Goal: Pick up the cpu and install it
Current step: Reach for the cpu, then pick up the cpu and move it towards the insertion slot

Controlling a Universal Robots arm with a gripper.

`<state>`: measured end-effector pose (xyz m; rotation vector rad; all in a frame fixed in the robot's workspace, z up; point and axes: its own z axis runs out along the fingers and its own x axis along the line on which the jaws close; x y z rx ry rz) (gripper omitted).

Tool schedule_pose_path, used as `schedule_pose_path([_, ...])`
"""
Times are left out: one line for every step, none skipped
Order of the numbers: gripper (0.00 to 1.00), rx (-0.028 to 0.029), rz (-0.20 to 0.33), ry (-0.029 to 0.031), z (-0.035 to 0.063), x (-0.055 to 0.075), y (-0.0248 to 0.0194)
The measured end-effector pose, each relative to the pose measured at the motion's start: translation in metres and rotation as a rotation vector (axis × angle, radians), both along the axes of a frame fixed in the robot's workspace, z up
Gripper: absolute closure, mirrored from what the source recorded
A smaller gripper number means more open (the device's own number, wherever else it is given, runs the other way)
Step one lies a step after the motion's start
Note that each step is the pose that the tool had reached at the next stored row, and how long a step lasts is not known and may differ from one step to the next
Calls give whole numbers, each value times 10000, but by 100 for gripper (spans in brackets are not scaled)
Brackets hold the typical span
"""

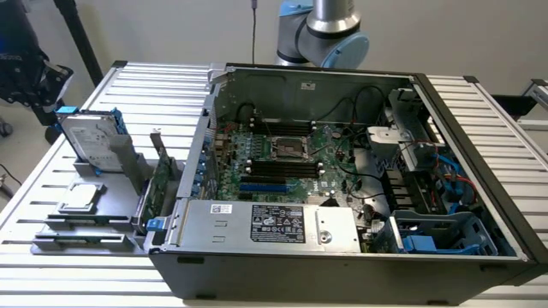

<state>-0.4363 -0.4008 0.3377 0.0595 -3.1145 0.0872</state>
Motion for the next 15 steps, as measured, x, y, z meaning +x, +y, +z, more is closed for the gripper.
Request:
schedule_pose_path([89,63,4,-3,-7,-23,-10])
schedule_pose_path([89,131,3,-7,-14,-43,-25])
schedule_pose_path([89,195,2,-10,-20,-54,-48])
schedule_pose_path([89,251,2,-11,-24,-60,-77])
schedule_pose_path([89,308,1,-9,-26,-62,-101])
schedule_pose_path([89,343,2,-10,-28,-62,-109])
schedule_pose_path([89,345,2,-10,-28,-62,-109])
schedule_pose_path([89,345,1,-10,-28,-62,-109])
schedule_pose_path([89,346,2,-10,-28,-62,-109])
schedule_pose_path([89,346,2,-11,-28,-62,-109])
schedule_pose_path([89,346,2,-11,-29,-62,-109])
schedule_pose_path([89,347,2,-11,-29,-62,-109])
schedule_pose_path([89,346,2,-11,-29,-62,-109])
schedule_pose_path([89,347,2,-12,-29,-62,-109])
schedule_pose_path([89,346,2,-11,-29,-62,-109])
